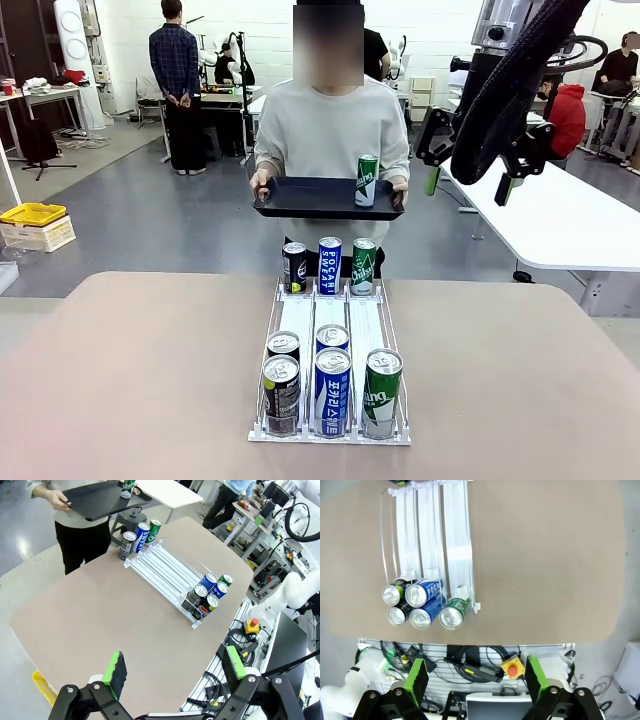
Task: Retrieve and hand over the desired beverage to the person.
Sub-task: Place the picked can on the Handle tray extended by the person, then pick up another can of the same type that the person held from the Automatic Can Dispenser.
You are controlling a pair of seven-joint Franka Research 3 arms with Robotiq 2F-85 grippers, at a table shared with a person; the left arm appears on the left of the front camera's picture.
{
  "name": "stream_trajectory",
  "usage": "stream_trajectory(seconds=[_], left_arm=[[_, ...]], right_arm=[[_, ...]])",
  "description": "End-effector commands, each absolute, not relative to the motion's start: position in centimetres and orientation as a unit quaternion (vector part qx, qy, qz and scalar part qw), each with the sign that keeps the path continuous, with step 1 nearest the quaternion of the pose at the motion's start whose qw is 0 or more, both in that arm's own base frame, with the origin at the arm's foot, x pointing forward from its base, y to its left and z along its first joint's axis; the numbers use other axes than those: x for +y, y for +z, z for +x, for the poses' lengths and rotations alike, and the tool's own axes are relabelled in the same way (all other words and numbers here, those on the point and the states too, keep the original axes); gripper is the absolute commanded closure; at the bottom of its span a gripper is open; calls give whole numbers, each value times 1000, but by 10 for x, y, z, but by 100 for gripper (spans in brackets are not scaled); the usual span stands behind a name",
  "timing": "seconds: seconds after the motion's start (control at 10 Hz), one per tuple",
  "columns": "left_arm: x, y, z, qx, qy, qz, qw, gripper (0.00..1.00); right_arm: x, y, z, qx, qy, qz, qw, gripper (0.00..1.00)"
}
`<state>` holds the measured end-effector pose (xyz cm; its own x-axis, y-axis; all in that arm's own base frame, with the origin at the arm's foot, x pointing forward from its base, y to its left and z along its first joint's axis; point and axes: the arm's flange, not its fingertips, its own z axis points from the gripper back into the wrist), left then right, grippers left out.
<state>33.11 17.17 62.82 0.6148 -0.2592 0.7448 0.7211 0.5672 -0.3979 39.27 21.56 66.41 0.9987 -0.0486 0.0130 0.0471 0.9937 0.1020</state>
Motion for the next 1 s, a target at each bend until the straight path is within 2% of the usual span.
stream_trajectory(seconds=[0.0, 0.9], left_arm=[[173, 629, 331, -332, -305, -361, 816, 0], [173, 629, 331, -332, -305, -361, 816, 0]], right_arm=[[217, 665, 392, -8, -24, 50, 998, 0], [217, 665, 392, -8, -24, 50, 998, 0]])
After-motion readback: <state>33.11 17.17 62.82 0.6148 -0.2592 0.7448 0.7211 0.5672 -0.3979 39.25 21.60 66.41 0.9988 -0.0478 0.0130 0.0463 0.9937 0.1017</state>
